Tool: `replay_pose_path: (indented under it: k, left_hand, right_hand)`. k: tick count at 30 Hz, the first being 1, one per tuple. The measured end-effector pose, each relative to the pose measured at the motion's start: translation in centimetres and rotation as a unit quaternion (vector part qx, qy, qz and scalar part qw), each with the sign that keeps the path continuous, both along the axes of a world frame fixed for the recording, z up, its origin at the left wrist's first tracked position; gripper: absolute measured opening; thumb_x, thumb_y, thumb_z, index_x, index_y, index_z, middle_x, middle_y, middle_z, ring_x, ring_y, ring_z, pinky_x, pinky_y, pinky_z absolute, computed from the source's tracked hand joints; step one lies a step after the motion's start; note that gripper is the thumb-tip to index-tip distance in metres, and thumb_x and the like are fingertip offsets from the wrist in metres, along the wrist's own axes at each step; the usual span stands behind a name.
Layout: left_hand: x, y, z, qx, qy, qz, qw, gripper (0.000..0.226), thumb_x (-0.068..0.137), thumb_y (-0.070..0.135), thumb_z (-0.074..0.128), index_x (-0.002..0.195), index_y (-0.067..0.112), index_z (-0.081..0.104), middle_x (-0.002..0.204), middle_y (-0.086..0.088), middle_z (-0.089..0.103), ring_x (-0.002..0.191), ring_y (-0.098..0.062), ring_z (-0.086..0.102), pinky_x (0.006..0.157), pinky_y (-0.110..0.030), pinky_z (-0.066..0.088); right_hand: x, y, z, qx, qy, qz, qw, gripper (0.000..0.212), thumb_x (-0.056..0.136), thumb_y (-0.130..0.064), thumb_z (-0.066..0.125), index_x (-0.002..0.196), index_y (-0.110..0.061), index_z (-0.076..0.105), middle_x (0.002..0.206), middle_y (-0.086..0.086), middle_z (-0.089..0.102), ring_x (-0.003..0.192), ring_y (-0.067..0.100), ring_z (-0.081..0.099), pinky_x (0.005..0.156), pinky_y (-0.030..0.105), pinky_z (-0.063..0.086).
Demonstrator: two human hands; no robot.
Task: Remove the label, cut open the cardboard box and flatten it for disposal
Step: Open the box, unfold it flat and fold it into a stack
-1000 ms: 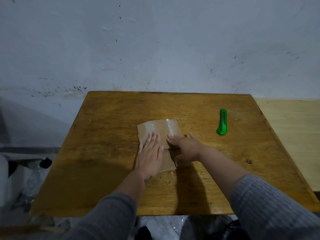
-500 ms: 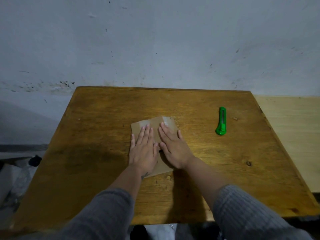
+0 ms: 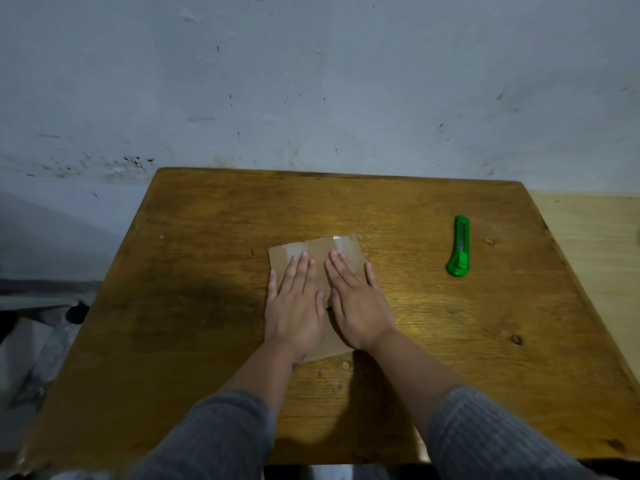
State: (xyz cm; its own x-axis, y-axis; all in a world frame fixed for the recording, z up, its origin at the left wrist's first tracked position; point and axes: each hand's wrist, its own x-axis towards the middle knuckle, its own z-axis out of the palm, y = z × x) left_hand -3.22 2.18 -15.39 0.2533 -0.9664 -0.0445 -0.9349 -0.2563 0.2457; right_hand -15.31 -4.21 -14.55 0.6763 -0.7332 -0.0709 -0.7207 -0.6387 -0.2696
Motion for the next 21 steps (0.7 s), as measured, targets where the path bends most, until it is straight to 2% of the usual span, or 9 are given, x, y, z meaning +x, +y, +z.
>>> replay_pose_path:
  k: [2,4,6,8,10,13,15,19,21]
  left_hand:
    - [0.1,0.2,0.1,-0.025,0.02,0.003,0.999,0.062,0.094,0.041,-0.002,0.153,0.02,0.0,0.161,0.005,-0.008,0.145,-0.007,-0.017,0.118,-0.038,-0.012]
    - [0.0,0.4,0.2,-0.04,0.042,0.011,0.998,0.059,0.097,0.041,0.008,0.153,0.022,0.002,0.161,0.006,-0.005,0.145,-0.008,-0.016,0.117,-0.039,-0.013]
    - [-0.2,0.7,0.3,-0.039,0.04,0.053,0.997,0.061,0.098,0.046,0.015,0.152,0.023,-0.003,0.161,0.002,-0.009,0.146,-0.014,-0.018,0.116,-0.043,-0.015]
    - [-0.4,1.1,0.4,-0.033,0.039,0.135,0.99,0.073,0.095,0.057,0.017,0.151,0.019,-0.01,0.16,-0.006,-0.014,0.146,-0.022,-0.017,0.113,-0.047,-0.017]
    - [-0.6,1.1,0.3,-0.025,0.048,0.185,0.981,0.08,0.092,0.064,0.014,0.15,0.017,-0.014,0.16,-0.012,-0.012,0.147,-0.025,-0.016,0.113,-0.047,-0.017]
    - [-0.7,0.8,0.1,-0.017,0.056,0.192,0.98,0.078,0.092,0.065,0.012,0.151,0.019,-0.008,0.16,-0.015,-0.007,0.147,-0.026,-0.013,0.116,-0.047,-0.013]
    - [-0.6,0.7,0.1,-0.023,0.063,0.192,0.979,0.075,0.092,0.064,0.015,0.152,0.022,0.0,0.161,-0.014,-0.003,0.148,-0.025,-0.012,0.117,-0.046,-0.012]
    - [-0.3,0.8,0.4,-0.061,0.108,0.197,0.973,0.07,0.092,0.062,0.03,0.152,0.027,0.017,0.161,-0.01,0.005,0.148,-0.022,-0.005,0.118,-0.04,-0.01]
    - [0.0,0.8,0.7,-0.077,0.164,0.206,0.962,0.068,0.091,0.058,0.042,0.15,0.03,0.024,0.162,-0.007,0.007,0.148,-0.021,-0.001,0.119,-0.039,-0.003]
  right_hand:
    - [0.0,0.1,0.1,0.01,-0.027,-0.016,0.999,0.068,0.086,-0.039,-0.004,0.151,-0.023,0.007,0.16,-0.009,-0.003,0.144,0.003,-0.013,0.12,0.039,-0.009]
    - [-0.2,0.2,0.1,0.025,-0.047,-0.048,0.997,0.066,0.087,-0.042,0.001,0.151,-0.027,0.011,0.16,-0.004,-0.002,0.144,0.007,-0.014,0.12,0.045,-0.004]
    - [-0.3,0.4,0.3,0.024,-0.039,-0.095,0.994,0.059,0.091,-0.046,0.011,0.149,-0.035,0.013,0.16,0.008,-0.005,0.145,0.019,-0.017,0.118,0.049,-0.01]
    - [-0.2,0.7,0.5,0.015,-0.009,-0.142,0.99,0.054,0.094,-0.048,0.018,0.147,-0.044,0.01,0.158,0.017,-0.007,0.145,0.031,-0.016,0.114,0.05,-0.016]
    - [0.1,1.0,0.7,0.008,0.01,-0.181,0.983,0.052,0.094,-0.05,0.016,0.145,-0.048,0.005,0.158,0.021,-0.004,0.145,0.036,-0.013,0.112,0.054,-0.017]
    - [0.6,1.1,0.9,0.019,0.01,-0.225,0.974,0.05,0.096,-0.051,0.016,0.144,-0.052,0.004,0.158,0.02,0.003,0.146,0.033,-0.01,0.109,0.055,-0.019]
    - [0.7,1.2,1.0,0.019,-0.016,-0.231,0.973,0.048,0.097,-0.049,0.021,0.144,-0.052,0.011,0.158,0.018,0.009,0.147,0.029,-0.005,0.111,0.052,-0.018]
    - [0.5,1.5,1.2,0.026,-0.118,-0.233,0.965,0.042,0.097,-0.041,0.035,0.139,-0.049,0.032,0.153,0.015,0.029,0.146,0.024,0.013,0.115,0.041,-0.011]
    - [0.8,1.7,1.4,0.05,-0.171,-0.244,0.953,0.041,0.096,-0.036,0.043,0.136,-0.047,0.04,0.148,0.014,0.033,0.143,0.024,0.019,0.118,0.042,-0.003]
